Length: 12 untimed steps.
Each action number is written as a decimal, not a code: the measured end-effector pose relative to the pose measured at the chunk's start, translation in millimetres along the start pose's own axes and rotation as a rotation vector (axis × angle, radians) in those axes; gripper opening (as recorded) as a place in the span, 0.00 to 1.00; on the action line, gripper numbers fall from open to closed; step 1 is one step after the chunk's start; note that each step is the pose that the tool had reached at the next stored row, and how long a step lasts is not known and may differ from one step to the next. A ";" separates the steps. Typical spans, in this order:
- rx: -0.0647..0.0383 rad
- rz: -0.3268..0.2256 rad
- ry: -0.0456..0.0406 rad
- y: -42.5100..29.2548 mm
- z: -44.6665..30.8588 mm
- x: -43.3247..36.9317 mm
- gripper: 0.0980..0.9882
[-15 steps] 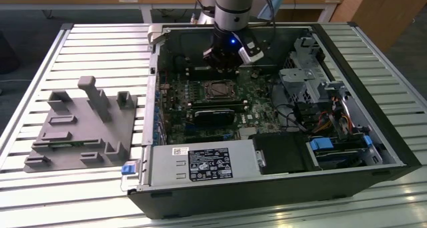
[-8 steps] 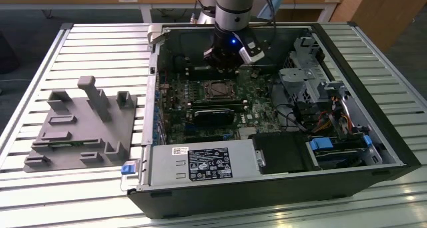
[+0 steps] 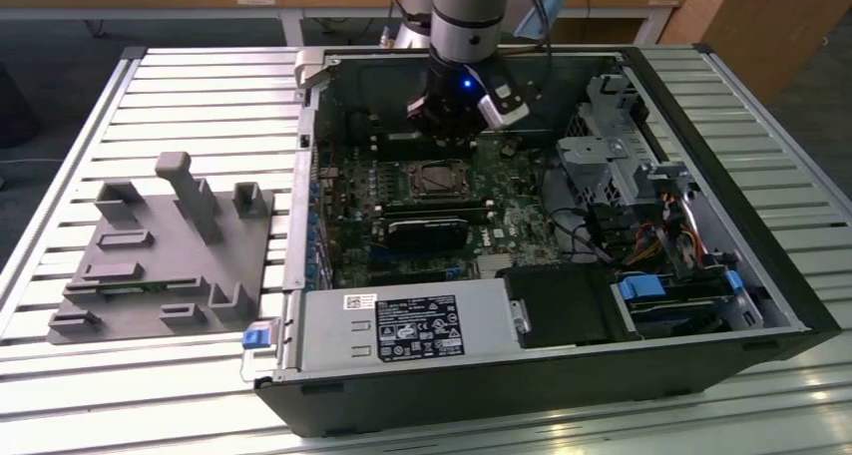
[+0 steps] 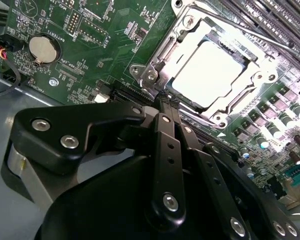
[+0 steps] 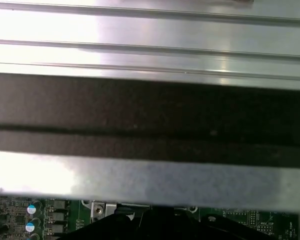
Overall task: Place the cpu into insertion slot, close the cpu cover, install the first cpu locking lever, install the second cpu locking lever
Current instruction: 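Install the second cpu locking lever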
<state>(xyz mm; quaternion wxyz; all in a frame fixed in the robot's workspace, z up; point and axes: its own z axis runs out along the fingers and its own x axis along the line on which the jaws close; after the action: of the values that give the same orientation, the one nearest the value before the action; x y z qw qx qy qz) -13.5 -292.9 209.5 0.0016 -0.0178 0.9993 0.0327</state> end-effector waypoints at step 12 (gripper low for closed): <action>0.000 0.000 -0.0001 -8.9 -0.4 0.3 0.01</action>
<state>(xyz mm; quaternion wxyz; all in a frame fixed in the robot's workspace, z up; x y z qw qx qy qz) -13.5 -301.8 209.3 0.0017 -0.0178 0.9993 0.0328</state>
